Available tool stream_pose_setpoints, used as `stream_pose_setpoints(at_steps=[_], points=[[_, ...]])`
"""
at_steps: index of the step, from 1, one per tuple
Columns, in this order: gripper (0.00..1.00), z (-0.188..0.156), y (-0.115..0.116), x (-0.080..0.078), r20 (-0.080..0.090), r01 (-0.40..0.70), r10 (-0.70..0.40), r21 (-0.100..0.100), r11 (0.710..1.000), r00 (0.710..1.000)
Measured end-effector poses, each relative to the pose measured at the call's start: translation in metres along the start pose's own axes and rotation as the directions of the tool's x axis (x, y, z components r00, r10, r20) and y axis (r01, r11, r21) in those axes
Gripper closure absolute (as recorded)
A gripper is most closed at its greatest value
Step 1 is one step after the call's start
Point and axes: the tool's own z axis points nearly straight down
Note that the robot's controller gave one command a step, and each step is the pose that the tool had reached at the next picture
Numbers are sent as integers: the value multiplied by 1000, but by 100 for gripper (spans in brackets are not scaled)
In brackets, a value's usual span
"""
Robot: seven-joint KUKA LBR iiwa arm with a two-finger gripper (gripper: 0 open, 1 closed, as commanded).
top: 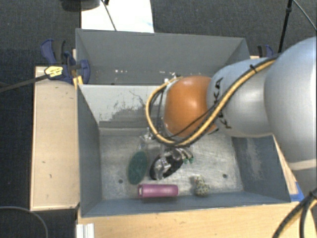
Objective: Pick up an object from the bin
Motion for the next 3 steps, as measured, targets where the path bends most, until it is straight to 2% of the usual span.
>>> stream_pose_setpoints(at_steps=[1,2,3], points=[[100,5,1,6,-20,-2,2,-1,1000,1000],[100,-137,6,-4,-21,125,-125,0,992,992],[0,-132,6,-2,-30,121,-121,-2,993,992]])
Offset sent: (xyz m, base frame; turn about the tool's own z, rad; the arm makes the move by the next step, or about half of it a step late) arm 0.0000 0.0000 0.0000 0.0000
